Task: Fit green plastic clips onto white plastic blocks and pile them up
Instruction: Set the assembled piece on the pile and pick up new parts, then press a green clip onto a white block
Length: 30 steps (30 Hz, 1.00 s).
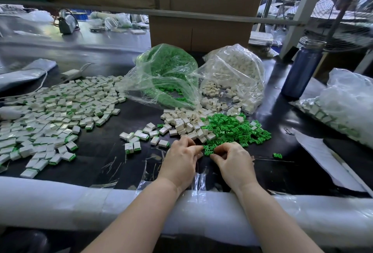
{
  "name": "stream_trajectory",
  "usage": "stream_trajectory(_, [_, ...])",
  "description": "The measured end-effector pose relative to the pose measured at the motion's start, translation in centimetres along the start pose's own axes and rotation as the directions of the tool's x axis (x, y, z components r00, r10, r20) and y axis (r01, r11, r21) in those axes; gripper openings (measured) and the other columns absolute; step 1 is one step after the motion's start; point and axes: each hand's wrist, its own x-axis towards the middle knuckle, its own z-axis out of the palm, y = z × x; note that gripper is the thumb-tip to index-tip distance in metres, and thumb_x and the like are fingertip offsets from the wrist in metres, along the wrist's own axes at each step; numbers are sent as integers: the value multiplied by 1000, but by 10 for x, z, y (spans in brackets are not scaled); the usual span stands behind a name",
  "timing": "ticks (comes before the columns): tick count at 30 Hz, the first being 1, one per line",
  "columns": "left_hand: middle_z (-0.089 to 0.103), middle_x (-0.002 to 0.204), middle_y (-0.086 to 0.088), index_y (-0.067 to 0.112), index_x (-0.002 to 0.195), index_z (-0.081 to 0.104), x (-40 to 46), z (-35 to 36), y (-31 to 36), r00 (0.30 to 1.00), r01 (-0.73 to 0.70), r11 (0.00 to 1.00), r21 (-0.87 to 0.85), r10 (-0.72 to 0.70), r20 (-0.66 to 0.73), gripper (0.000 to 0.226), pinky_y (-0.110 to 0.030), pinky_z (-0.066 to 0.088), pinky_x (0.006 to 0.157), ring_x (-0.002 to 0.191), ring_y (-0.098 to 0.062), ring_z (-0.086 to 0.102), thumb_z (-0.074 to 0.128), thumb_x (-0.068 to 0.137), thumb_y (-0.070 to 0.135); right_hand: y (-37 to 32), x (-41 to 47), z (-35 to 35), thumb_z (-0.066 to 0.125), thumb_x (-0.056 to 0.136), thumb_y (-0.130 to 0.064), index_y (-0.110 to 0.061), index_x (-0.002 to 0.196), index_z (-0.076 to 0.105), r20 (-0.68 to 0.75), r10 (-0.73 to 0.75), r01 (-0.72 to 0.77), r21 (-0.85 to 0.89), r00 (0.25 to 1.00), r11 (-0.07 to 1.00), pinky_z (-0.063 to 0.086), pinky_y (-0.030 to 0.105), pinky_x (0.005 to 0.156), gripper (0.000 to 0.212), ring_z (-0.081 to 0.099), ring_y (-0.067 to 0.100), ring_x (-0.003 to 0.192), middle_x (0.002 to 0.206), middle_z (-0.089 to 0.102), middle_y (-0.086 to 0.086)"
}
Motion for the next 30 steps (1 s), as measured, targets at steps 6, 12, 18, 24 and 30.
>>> stream_trajectory(6, [55, 95, 4, 14, 93, 63, -1, -6, 4, 997, 71, 986, -149, -73, -9, 7, -26, 43, 88, 95, -16, 54, 63, 87, 14, -1, -1, -2, 68, 83, -19, -19, 82, 63, 27, -1, 0, 22, 1000, 1000, 33, 20, 69, 5, 54, 13, 82, 84, 60, -6])
stream_trajectory(12, [64, 86, 6, 14, 95, 67, -2, -10, 6, 994, 95, 921, -378, -106, -7, 12, -12, 47, 79, 82, -9, 61, 66, 84, 11, 0, -2, -2, 64, 83, -5, -22, 95, 68, 27, -65, 59, 194, 997, 979, 38, 17, 69, 20, 52, 10, 74, 79, 56, -7])
stream_trajectory(18, [64, 80, 8, 20, 95, 66, -1, -11, 4, 986, 162, 845, -509, -161, 47, 13, -8, 47, 74, 75, -3, 59, 67, 84, 14, -1, -2, -7, 69, 79, -2, -22, 76, 64, 3, -41, 34, 499, 999, 866, 46, 10, 64, 21, 58, 6, 67, 70, 64, -5])
stream_trajectory(24, [63, 77, 7, 23, 86, 63, -1, -11, 4, 984, 177, 820, -544, -151, 92, 11, -11, 48, 73, 73, -4, 58, 66, 84, 12, -5, -4, -12, 72, 76, 1, -14, 72, 64, 34, -63, 29, 614, 997, 789, 49, 13, 64, 17, 60, 1, 63, 68, 66, -2])
stream_trajectory(30, [63, 76, 4, 26, 83, 63, -1, -11, 2, 984, 175, 796, -579, -129, 120, 16, -21, 51, 78, 73, -8, 58, 66, 84, 11, -6, -4, -11, 73, 75, 1, -12, 72, 65, 54, -76, 27, 608, 996, 794, 51, 17, 63, 16, 60, 6, 62, 68, 66, 2])
